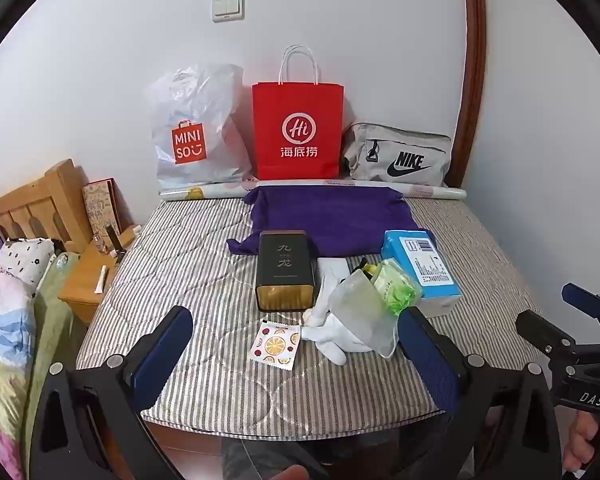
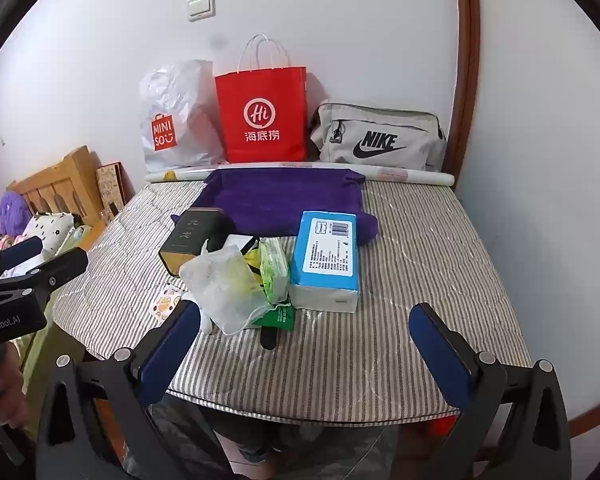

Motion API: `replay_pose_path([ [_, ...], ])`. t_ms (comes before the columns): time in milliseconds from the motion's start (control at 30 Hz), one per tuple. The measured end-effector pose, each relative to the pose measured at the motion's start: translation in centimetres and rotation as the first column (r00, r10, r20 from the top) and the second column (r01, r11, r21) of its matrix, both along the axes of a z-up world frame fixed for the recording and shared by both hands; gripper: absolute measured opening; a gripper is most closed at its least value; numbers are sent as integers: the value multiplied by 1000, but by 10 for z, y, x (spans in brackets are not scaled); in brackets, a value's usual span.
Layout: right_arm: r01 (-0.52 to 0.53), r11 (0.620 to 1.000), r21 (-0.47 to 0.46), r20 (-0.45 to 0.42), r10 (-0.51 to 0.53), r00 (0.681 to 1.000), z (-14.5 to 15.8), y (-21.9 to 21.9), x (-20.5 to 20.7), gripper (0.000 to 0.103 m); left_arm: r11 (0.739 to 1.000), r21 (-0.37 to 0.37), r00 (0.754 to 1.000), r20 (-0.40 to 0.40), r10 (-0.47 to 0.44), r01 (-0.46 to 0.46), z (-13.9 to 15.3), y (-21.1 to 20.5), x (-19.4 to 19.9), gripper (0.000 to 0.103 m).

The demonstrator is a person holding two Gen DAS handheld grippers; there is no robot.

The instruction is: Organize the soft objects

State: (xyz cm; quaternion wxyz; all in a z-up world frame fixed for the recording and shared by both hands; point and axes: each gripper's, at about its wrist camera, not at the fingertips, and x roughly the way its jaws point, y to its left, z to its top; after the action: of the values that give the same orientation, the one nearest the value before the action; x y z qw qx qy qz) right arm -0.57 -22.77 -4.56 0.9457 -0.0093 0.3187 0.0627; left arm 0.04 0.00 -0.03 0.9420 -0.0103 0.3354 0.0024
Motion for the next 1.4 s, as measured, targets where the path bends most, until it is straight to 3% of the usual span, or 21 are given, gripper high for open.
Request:
replay_pose_path([
  [267, -13, 1000, -9, 16, 13, 1000, 1, 3, -3, 103, 1000, -2, 1000, -17, -18, 18, 15, 4, 8, 103],
  [433, -20, 1000, -1, -4, 20, 1000, 0, 6, 0, 103, 1000, 12, 1000, 14, -12, 11, 7, -2, -4, 103],
  [1400, -21, 1000, -1, -6, 21, 1000, 2, 4, -4, 103, 1000, 20, 1000, 17, -1, 0, 7, 4, -9, 103],
])
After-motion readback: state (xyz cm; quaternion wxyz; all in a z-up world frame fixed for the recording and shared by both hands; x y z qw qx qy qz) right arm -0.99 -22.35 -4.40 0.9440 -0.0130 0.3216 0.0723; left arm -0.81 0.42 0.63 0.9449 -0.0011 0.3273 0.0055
